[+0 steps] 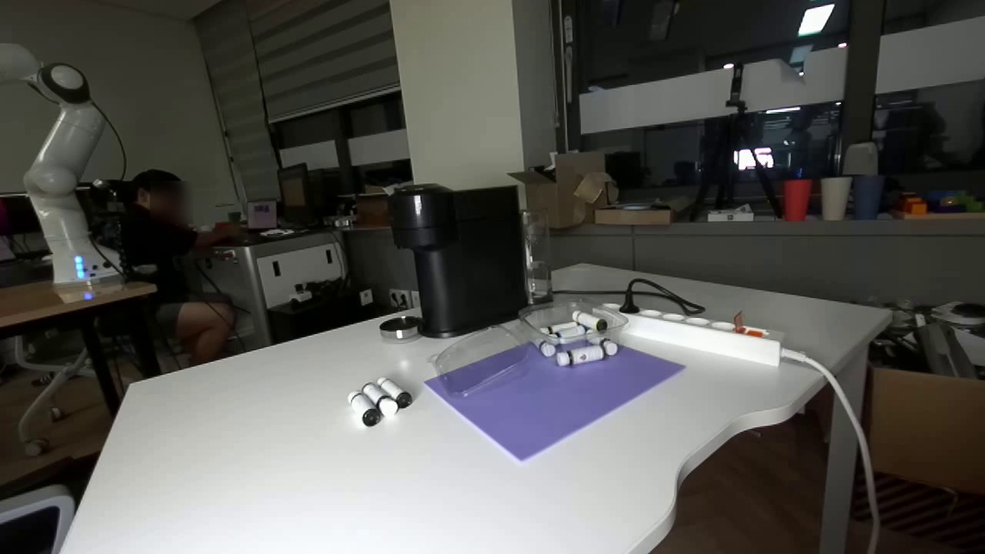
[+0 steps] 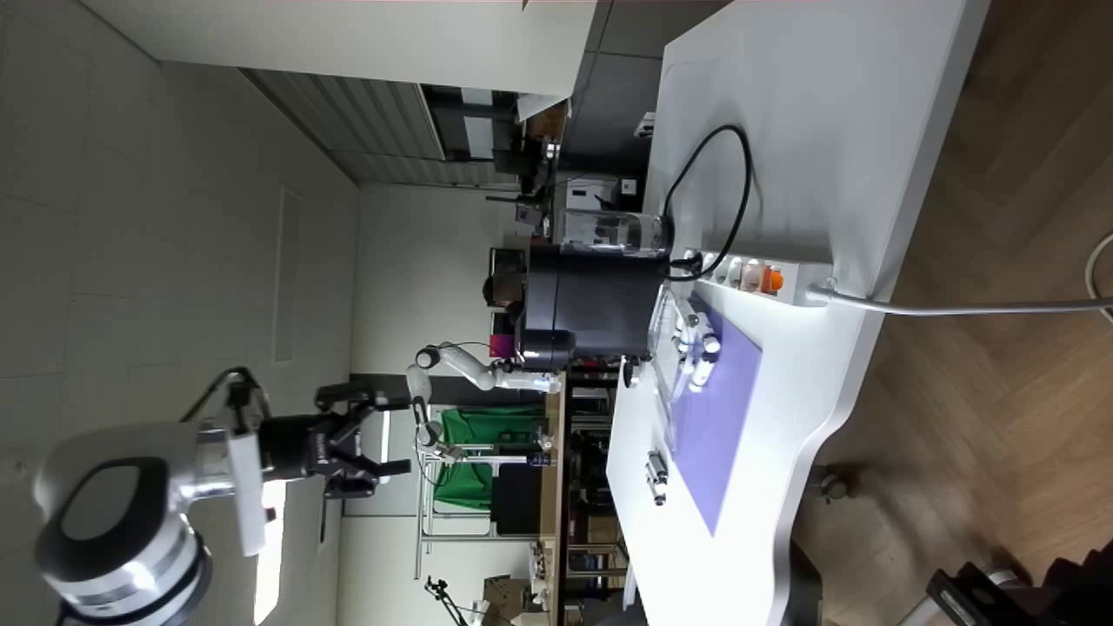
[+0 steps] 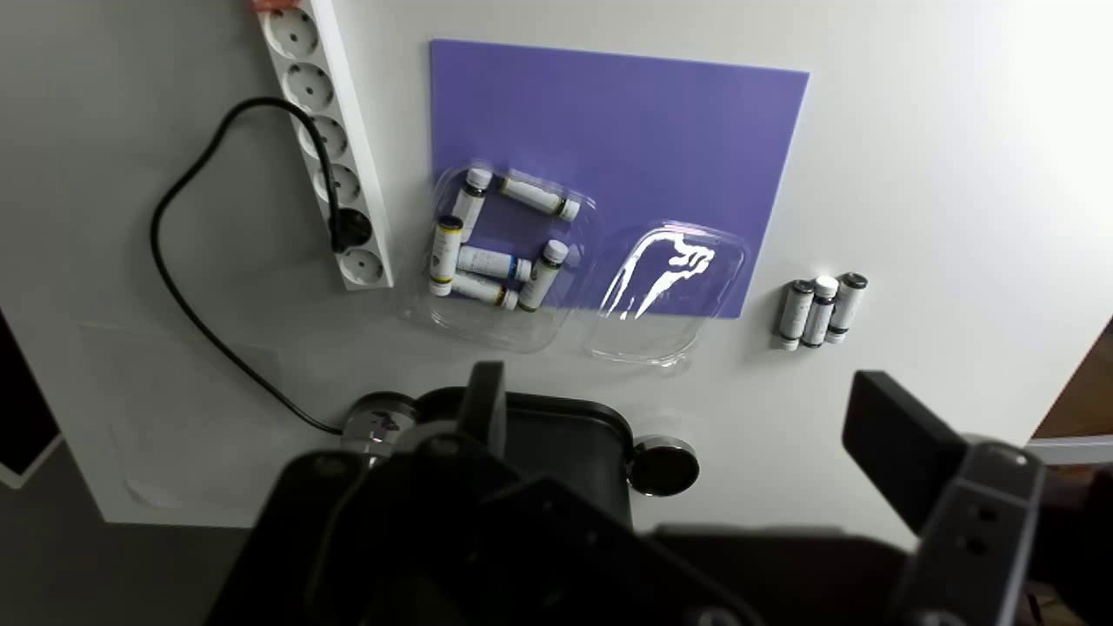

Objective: Take the bottle at the left and put it in the clear bowl

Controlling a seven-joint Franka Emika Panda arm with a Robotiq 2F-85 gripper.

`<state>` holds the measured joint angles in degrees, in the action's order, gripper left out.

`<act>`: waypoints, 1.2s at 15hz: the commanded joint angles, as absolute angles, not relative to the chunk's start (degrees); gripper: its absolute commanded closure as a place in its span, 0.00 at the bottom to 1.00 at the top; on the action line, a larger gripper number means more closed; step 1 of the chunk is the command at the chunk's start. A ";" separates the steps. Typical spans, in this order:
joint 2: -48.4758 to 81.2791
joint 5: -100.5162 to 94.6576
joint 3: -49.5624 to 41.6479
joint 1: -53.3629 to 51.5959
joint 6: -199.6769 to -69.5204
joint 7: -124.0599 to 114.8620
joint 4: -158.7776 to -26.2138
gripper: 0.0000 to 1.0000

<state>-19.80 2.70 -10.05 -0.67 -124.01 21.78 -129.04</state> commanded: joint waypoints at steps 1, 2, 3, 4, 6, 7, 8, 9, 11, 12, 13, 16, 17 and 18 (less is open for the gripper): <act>-8.60 3.20 -5.67 -2.49 -131.39 18.99 -126.13 0.00; -5.99 2.25 -3.70 -2.83 -134.55 16.86 -126.14 0.00; -3.30 1.54 -1.87 -3.36 -137.27 14.86 -125.80 0.00; -0.72 0.49 -0.22 -3.87 -138.52 13.09 -125.05 0.00; 3.92 -0.34 2.81 -5.46 -138.70 10.22 -123.37 0.00; 6.13 -1.69 4.15 -6.32 -139.22 8.04 -122.44 0.00; 8.11 -2.60 5.08 -7.09 -138.60 6.23 -121.28 0.00; 9.70 -3.08 5.77 -7.76 -137.18 4.88 -120.06 0.00; 8.11 -1.57 6.19 -7.24 -139.41 7.51 -123.08 0.00; 9.22 -1.67 6.44 -7.62 -139.37 7.04 -122.31 0.00; 9.79 -1.77 6.45 -7.70 -139.33 6.89 -121.84 0.00; 9.95 -2.03 6.25 -7.34 -138.70 6.89 -121.14 0.00; 9.96 -2.13 6.22 -7.29 -138.67 6.90 -121.09 0.00; 9.96 -2.15 6.22 -7.30 -138.61 6.90 -121.03 0.00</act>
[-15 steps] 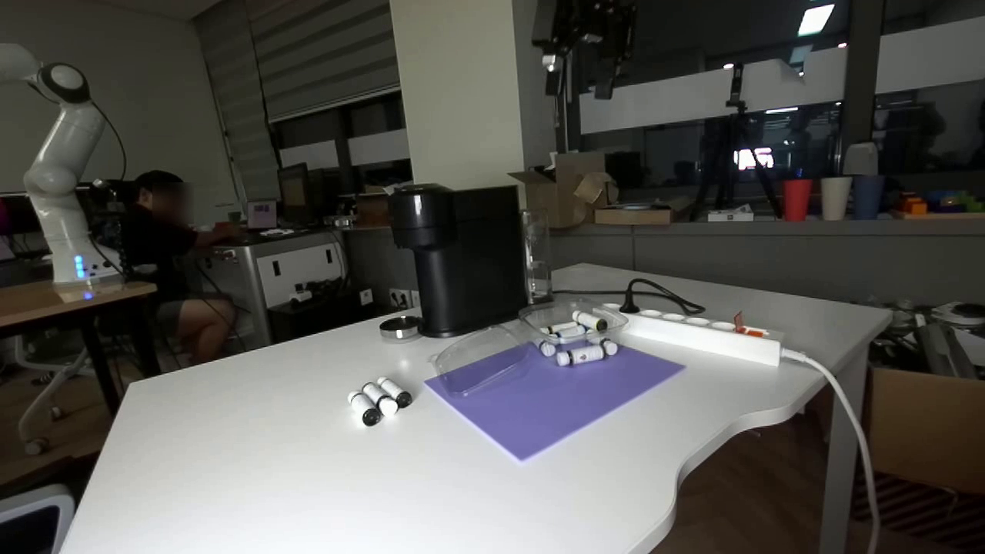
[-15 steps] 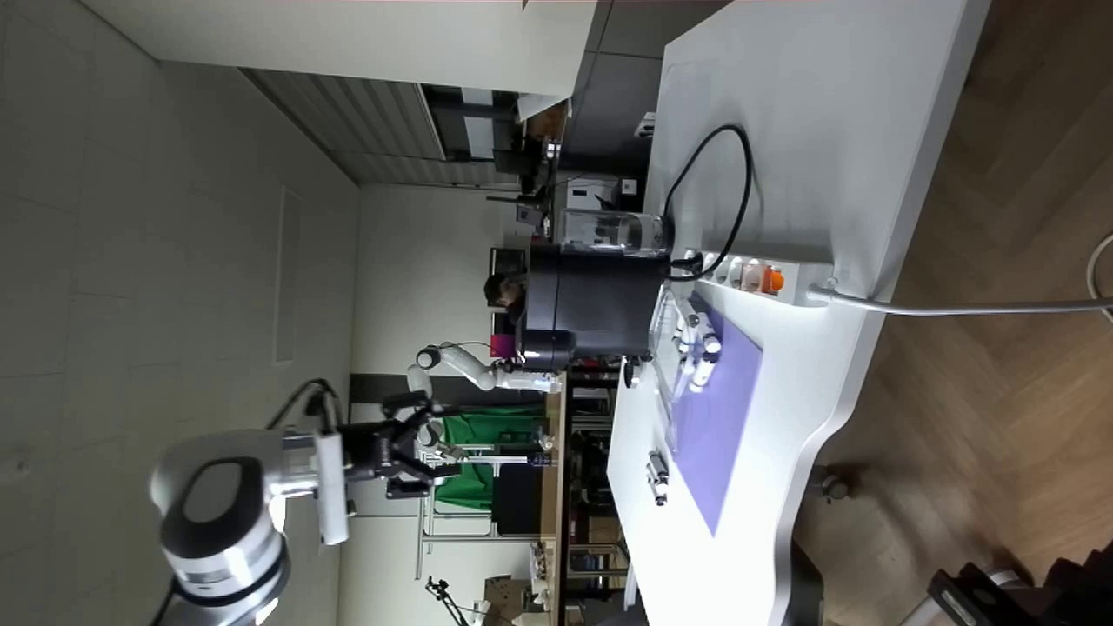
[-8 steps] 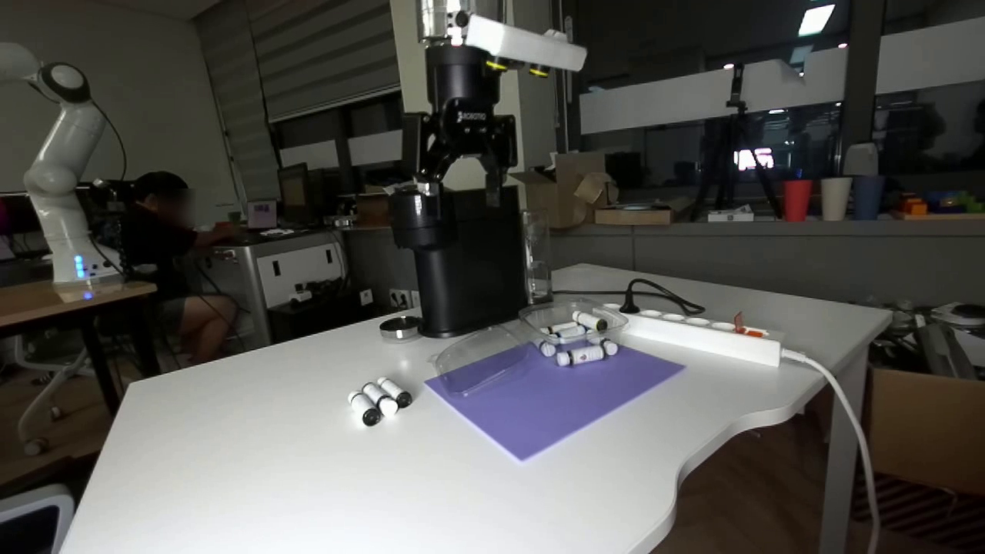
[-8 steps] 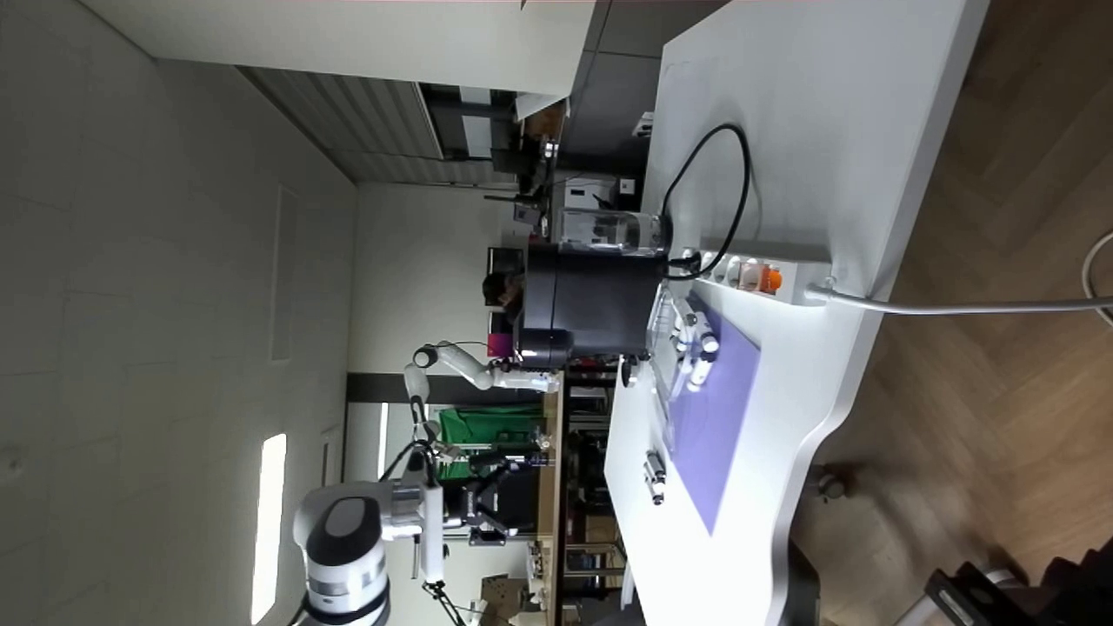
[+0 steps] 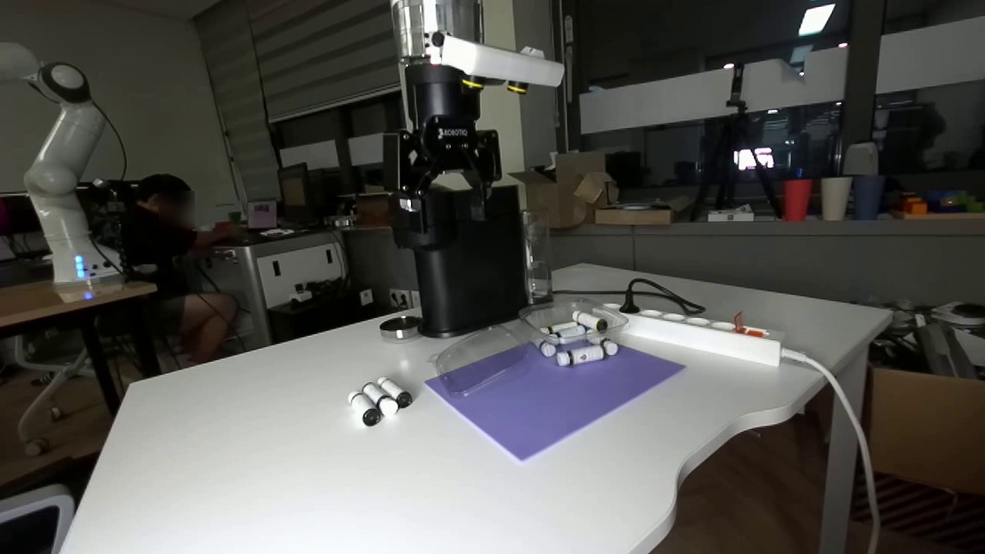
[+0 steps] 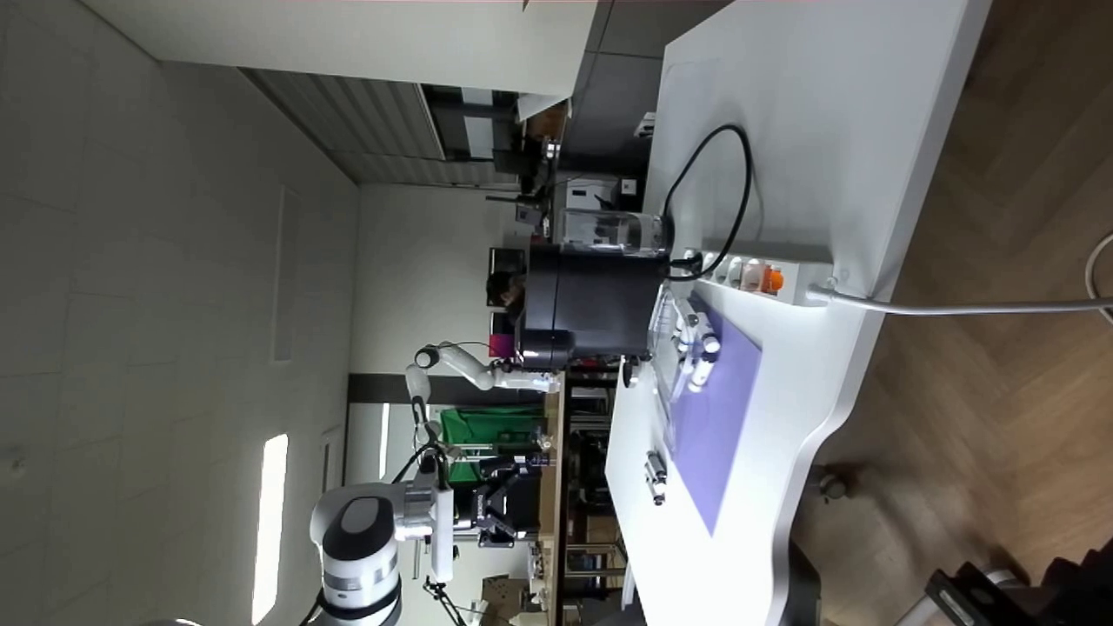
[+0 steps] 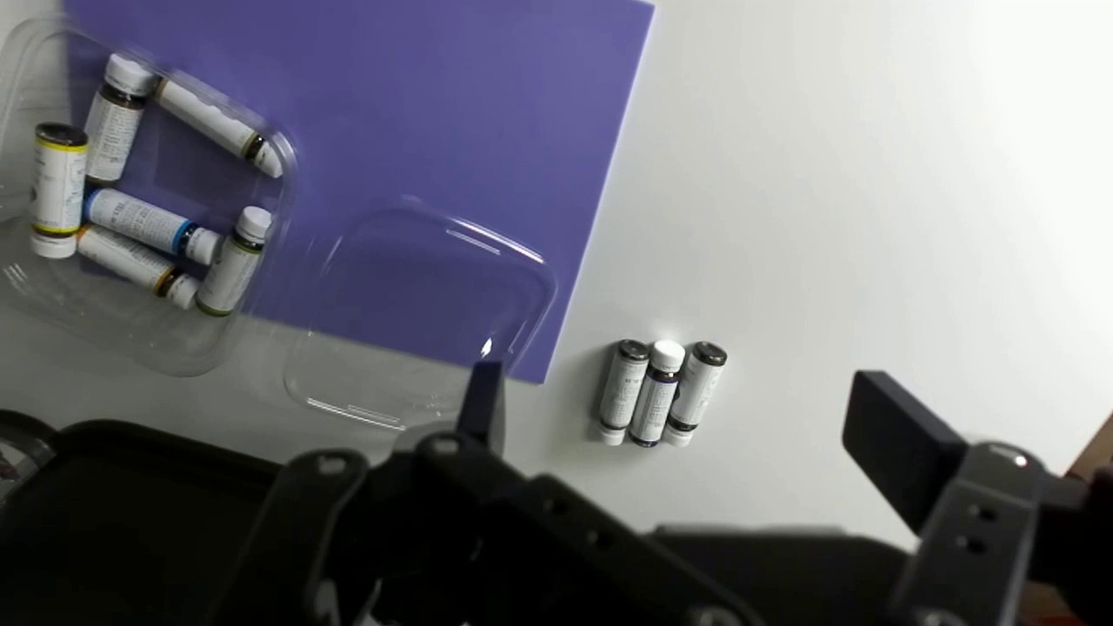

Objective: Take the bottle at the left and put it in the clear bowl

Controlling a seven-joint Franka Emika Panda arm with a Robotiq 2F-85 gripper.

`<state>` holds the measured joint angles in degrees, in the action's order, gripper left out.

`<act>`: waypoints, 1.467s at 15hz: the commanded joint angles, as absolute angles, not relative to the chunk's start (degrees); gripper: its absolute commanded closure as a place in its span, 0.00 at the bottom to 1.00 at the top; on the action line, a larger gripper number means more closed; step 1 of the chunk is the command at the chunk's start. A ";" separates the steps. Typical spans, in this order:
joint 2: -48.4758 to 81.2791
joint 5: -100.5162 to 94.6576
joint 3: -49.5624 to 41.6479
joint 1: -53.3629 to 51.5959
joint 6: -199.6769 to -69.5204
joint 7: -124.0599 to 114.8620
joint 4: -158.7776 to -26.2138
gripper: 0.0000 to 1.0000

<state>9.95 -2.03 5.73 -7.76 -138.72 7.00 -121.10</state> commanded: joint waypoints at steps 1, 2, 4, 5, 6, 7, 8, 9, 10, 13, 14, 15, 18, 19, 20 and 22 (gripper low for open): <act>9.96 -2.18 6.22 -7.30 -138.59 6.90 -120.99 0.00; 9.96 -2.19 6.22 -7.30 -138.58 6.90 -120.98 0.00; 9.96 -2.20 6.22 -7.30 -138.56 6.90 -120.98 0.00; 9.96 -2.21 6.22 -7.30 -138.56 6.89 -120.98 0.00; 12.10 -3.59 5.67 -7.53 -140.28 4.80 -119.34 0.00; 13.82 -2.84 5.62 -7.25 -141.22 4.97 -117.84 0.00; 15.27 -1.83 5.45 -6.71 -142.95 5.40 -116.72 0.00; 16.68 -1.41 5.30 -6.39 -143.83 5.52 -115.57 0.00; 18.45 -0.99 5.29 -6.02 -145.04 5.80 -114.17 0.00; 24.89 0.01 5.75 -5.97 -147.01 4.62 -108.41 0.00; 26.58 1.33 6.16 -5.93 -145.78 3.84 -106.26 0.00; 28.61 2.34 6.55 -6.29 -144.34 3.09 -104.10 0.00; 33.62 4.29 7.50 -7.32 -143.32 1.97 -99.20 0.00; 34.99 4.60 7.49 -7.91 -143.38 0.97 -97.88 0.00; 36.22 4.66 7.31 -8.54 -142.85 -0.25 -96.50 0.00; 38.49 4.82 6.85 -9.77 -142.50 -2.68 -94.43 0.00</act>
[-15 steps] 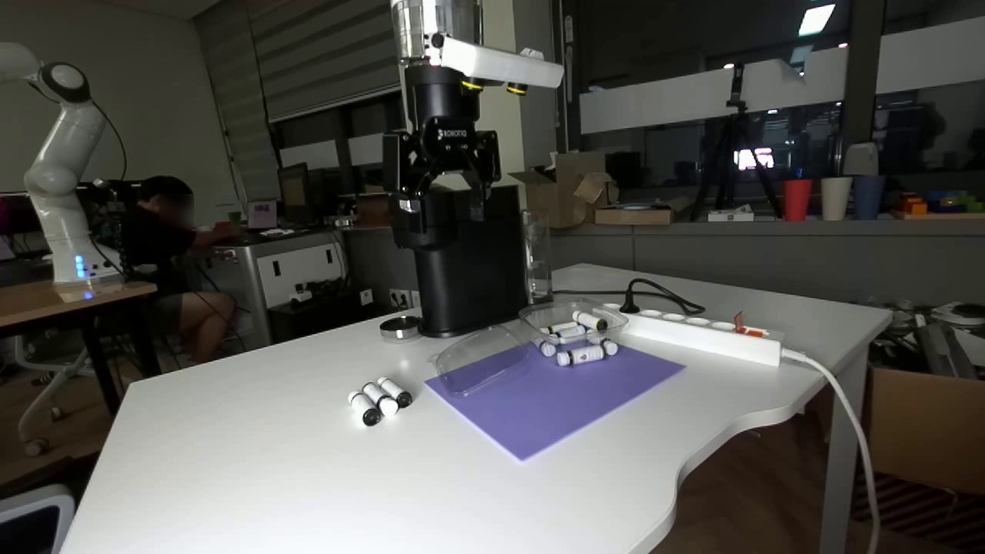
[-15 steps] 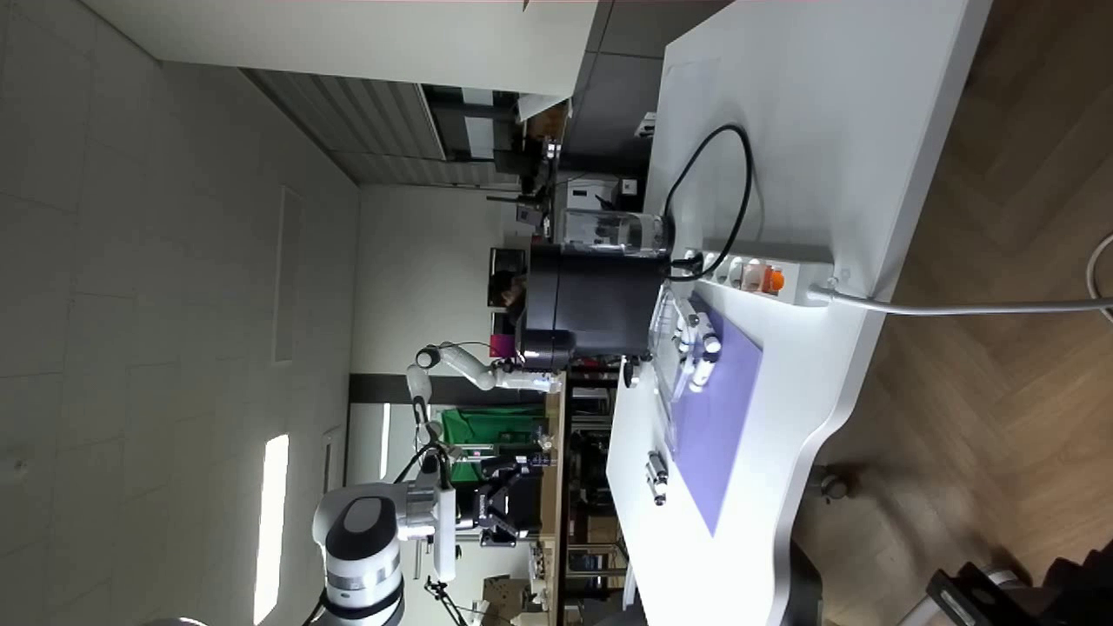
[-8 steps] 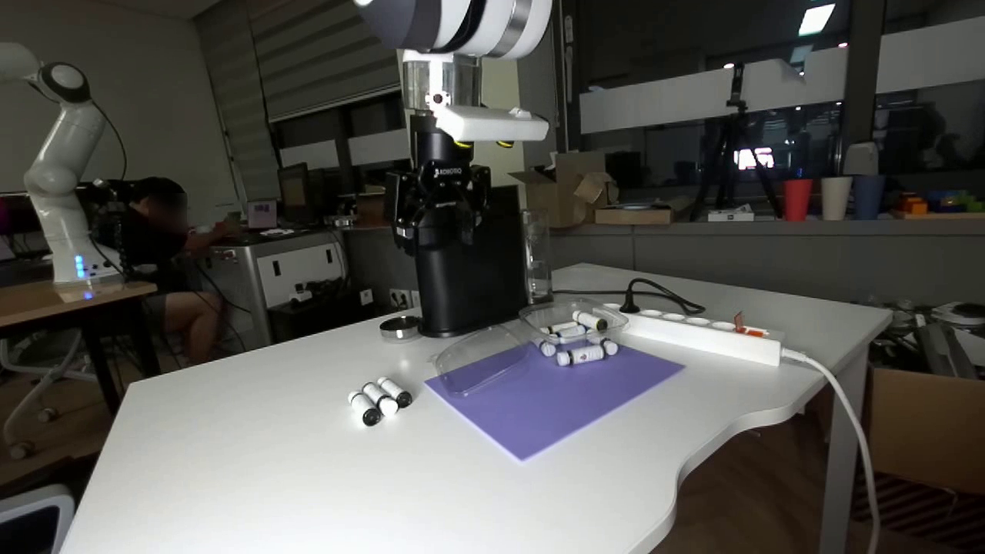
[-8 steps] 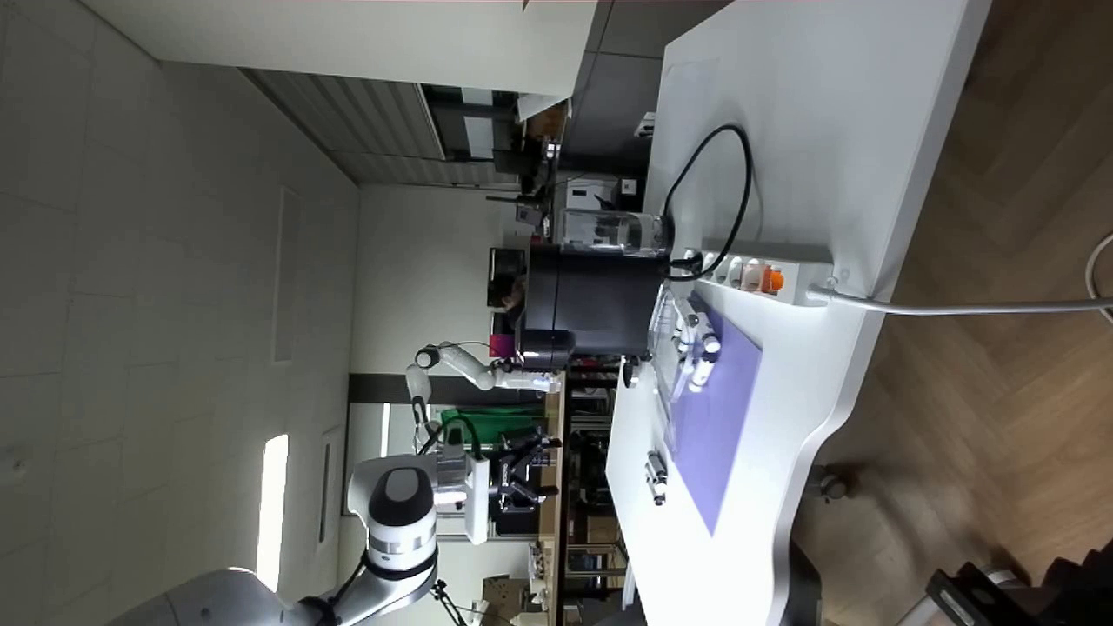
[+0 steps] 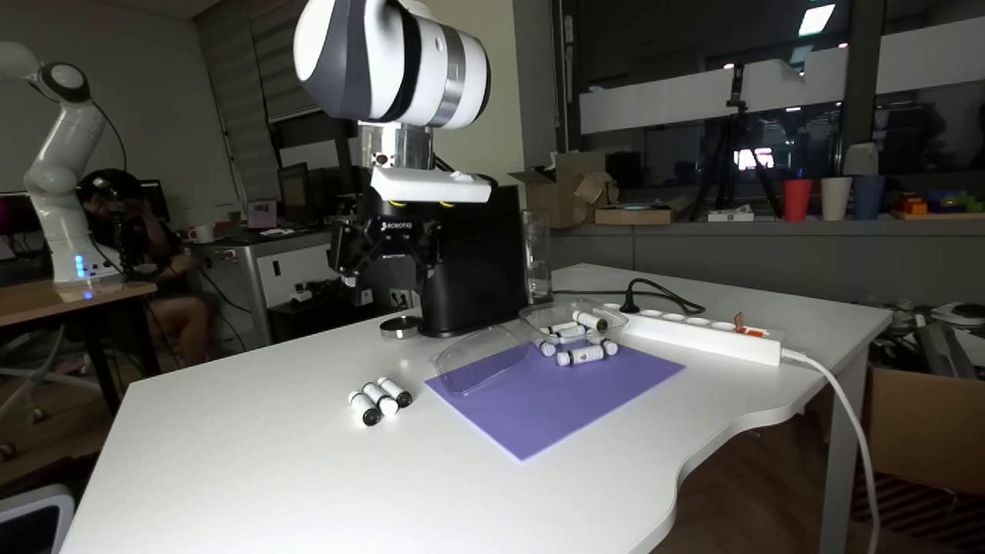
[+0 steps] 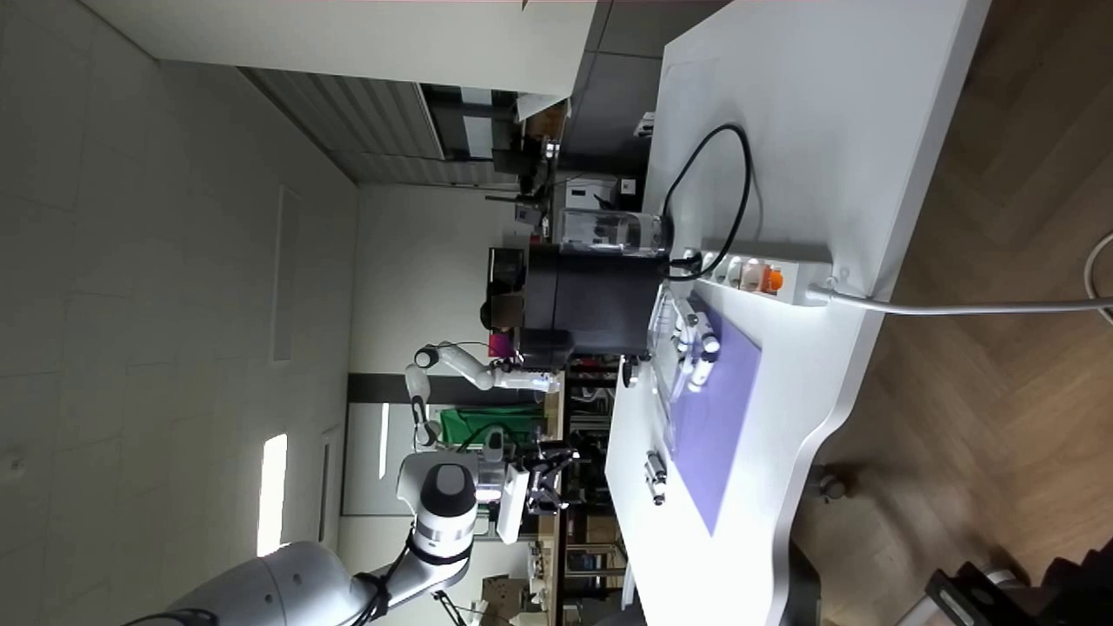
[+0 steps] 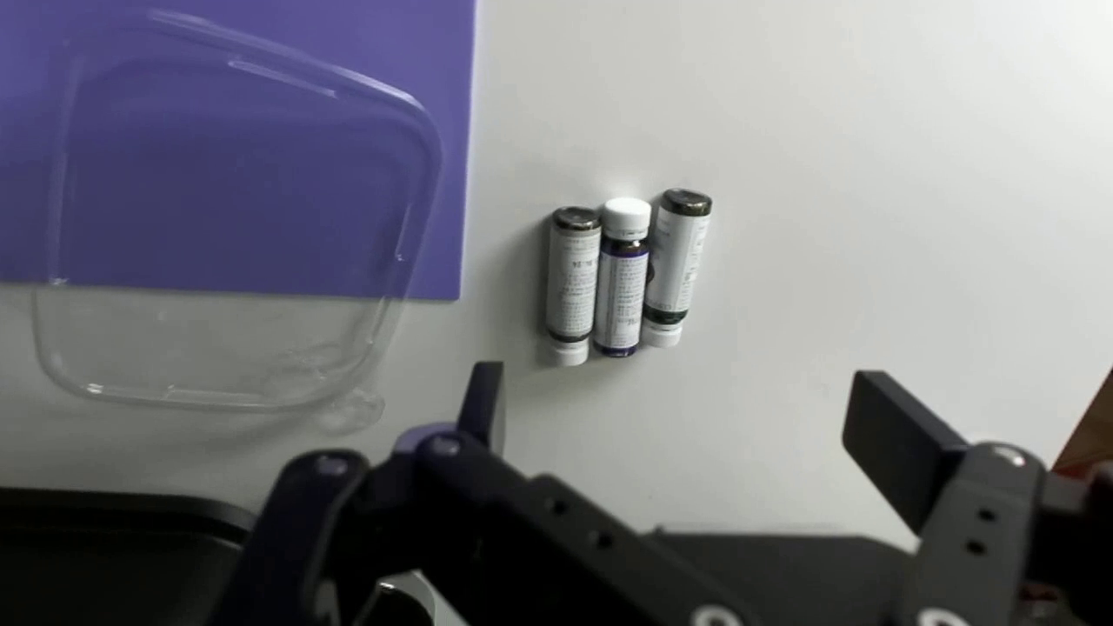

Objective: Take the bottle at the left and put it in the clear bowl

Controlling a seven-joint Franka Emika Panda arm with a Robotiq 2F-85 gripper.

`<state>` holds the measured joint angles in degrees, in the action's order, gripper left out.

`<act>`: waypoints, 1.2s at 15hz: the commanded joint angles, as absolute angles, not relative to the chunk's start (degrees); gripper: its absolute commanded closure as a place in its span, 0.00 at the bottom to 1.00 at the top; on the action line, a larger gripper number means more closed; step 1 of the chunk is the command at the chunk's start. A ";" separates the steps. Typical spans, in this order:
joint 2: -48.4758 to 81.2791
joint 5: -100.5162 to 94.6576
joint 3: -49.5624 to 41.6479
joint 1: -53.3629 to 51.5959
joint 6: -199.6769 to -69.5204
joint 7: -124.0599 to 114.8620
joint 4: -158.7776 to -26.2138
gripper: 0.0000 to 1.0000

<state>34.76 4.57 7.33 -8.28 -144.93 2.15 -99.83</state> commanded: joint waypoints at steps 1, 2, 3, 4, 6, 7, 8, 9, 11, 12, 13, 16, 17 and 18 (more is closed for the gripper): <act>39.58 5.12 7.00 -10.00 -142.02 -3.44 -93.39 0.00; 40.77 5.38 7.10 -10.28 -141.55 -4.20 -92.39 0.00; 41.85 5.87 7.53 -10.25 -141.39 -4.22 -91.59 0.00; 42.83 6.33 7.85 -10.33 -141.21 -4.18 -90.84 0.00; 44.59 6.96 8.32 -10.67 -140.67 -4.26 -89.53 0.00; 45.36 7.28 8.57 -10.75 -140.86 -4.19 -89.03 0.00; 46.18 7.52 8.75 -10.91 -141.51 -4.00 -88.61 0.00; 46.99 7.65 9.14 -10.96 -141.99 -3.61 -88.17 0.00; 48.53 7.47 9.50 -11.42 -142.46 -3.37 -87.08 0.00; 49.22 7.30 9.58 -11.68 -142.61 -3.41 -86.54 0.00; 49.96 7.10 9.55 -11.98 -142.76 -3.37 -85.93 0.00; 52.29 6.81 9.39 -12.66 -142.48 -3.28 -83.70 0.00; 53.03 6.72 9.31 -12.83 -142.42 -3.28 -82.97 0.00; 53.73 6.59 9.18 -13.01 -142.17 -3.38 -82.11 0.00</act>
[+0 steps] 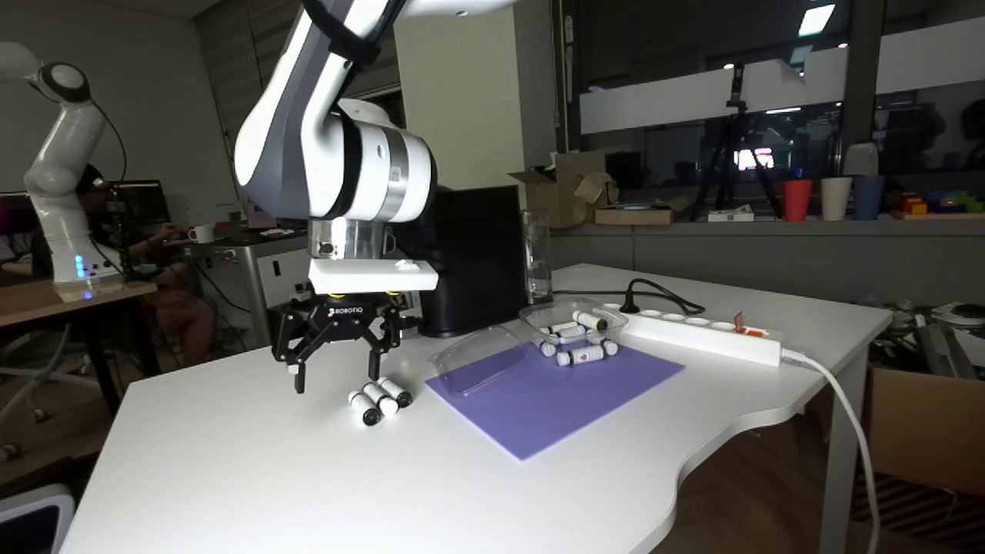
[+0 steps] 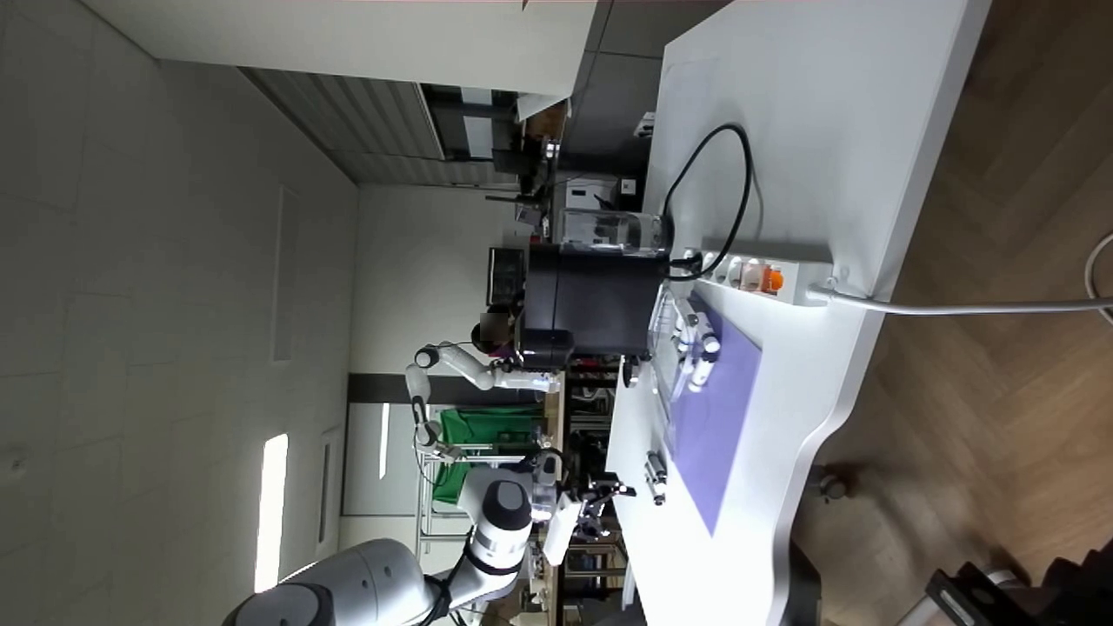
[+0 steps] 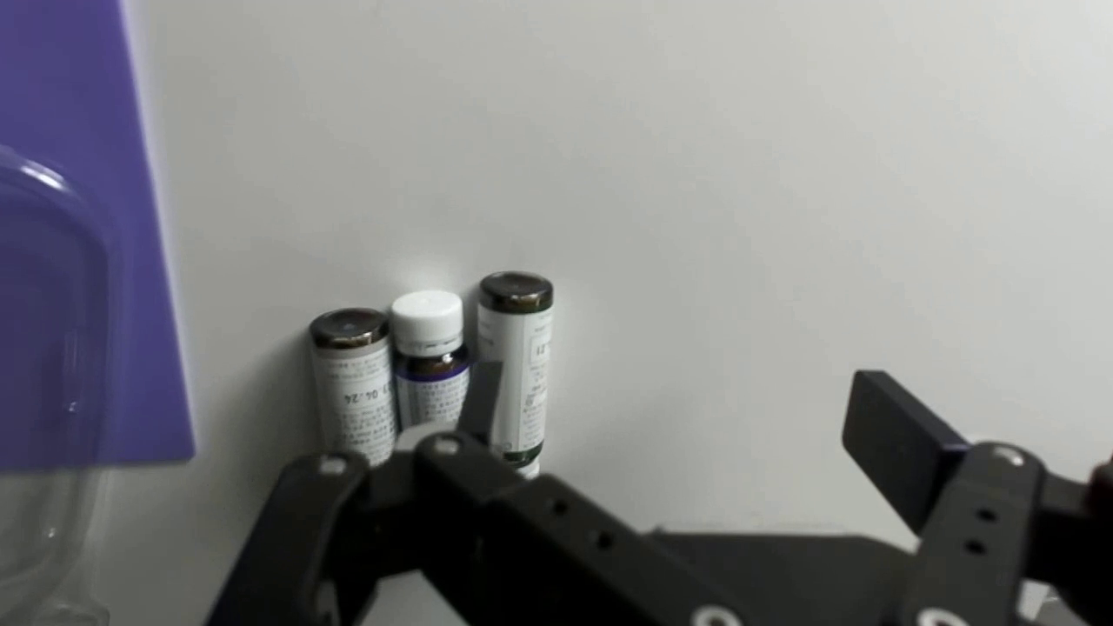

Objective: Take the bottle at the left and put it in the clear bowl

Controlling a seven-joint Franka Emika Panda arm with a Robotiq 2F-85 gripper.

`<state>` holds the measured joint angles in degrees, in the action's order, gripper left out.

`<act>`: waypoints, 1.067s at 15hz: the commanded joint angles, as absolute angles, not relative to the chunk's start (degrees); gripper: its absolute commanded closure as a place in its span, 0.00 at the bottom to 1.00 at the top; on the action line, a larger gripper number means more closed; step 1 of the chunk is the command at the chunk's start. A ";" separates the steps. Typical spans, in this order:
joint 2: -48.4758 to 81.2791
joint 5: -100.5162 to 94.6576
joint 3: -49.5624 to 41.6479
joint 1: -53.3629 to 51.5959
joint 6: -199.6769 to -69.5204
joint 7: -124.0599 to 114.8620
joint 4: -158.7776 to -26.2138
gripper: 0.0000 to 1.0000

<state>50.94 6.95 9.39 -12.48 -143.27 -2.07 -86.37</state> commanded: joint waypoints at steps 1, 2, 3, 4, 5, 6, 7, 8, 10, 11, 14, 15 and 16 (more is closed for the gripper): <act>54.53 6.52 9.11 -13.07 -141.88 -3.42 -81.25 0.00; 55.21 6.37 8.92 -13.22 -141.69 -3.55 -80.39 0.00; 55.92 6.28 8.78 -13.28 -141.31 -3.67 -79.52 0.00; 56.54 6.23 8.71 -13.31 -141.15 -3.68 -78.69 0.00; 57.28 6.16 8.66 -13.33 -141.11 -3.64 -77.84 0.00; 57.93 6.13 8.64 -13.37 -140.95 -3.64 -77.01 0.00; 58.47 6.11 8.61 -13.42 -140.81 -3.71 -76.34 0.00; 59.03 6.10 8.64 -13.47 -140.73 -3.68 -75.68 0.00; 60.03 6.01 8.56 -13.68 -140.38 -3.84 -74.46 0.00; 60.48 5.93 8.49 -13.84 -140.15 -3.93 -73.90 0.00; 61.58 5.66 8.26 -14.33 -139.53 -4.11 -72.31 0.00; 61.91 5.66 8.28 -14.42 -139.30 -4.09 -71.85 0.00; 62.19 5.85 8.60 -14.37 -138.82 -3.84 -71.43 0.00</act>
<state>60.32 6.60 9.06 -13.50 -141.44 -2.07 -75.36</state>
